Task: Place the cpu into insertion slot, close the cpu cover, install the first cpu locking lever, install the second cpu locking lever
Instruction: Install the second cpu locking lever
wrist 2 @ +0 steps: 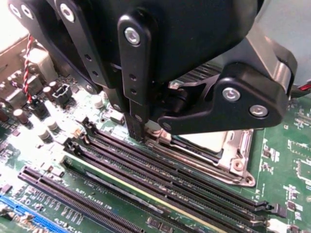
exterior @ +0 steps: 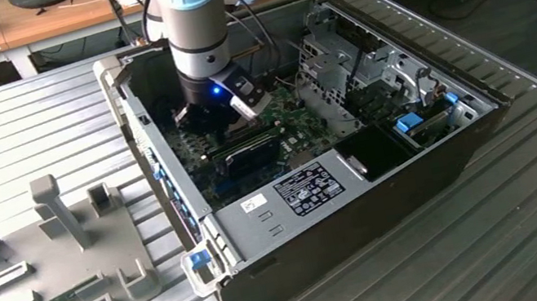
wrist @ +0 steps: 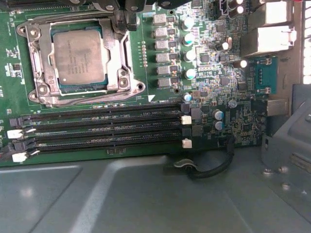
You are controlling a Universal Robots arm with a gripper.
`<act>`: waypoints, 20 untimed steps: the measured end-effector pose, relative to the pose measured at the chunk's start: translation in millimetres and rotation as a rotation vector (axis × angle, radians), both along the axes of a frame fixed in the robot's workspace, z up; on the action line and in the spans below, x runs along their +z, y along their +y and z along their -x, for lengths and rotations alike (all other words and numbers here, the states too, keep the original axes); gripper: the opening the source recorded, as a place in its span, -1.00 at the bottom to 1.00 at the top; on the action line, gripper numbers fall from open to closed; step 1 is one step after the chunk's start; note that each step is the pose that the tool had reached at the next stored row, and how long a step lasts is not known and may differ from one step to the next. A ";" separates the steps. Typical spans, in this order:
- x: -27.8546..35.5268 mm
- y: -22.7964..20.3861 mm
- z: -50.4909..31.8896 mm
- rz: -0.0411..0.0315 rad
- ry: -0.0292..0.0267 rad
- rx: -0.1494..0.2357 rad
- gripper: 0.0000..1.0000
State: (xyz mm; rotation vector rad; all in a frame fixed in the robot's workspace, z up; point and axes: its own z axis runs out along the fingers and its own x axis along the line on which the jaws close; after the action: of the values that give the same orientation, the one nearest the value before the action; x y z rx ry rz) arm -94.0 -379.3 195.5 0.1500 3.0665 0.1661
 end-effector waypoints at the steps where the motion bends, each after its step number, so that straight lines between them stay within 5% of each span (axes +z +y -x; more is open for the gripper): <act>1: -0.3 0.0 0.2 -0.0001 -0.0001 0.000 -0.80; 20: -2.3 0.1 3.0 -0.0005 -0.0003 0.000 -0.80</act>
State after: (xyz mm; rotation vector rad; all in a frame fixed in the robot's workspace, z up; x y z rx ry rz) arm -97.0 -379.2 193.2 0.1497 3.0661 0.1668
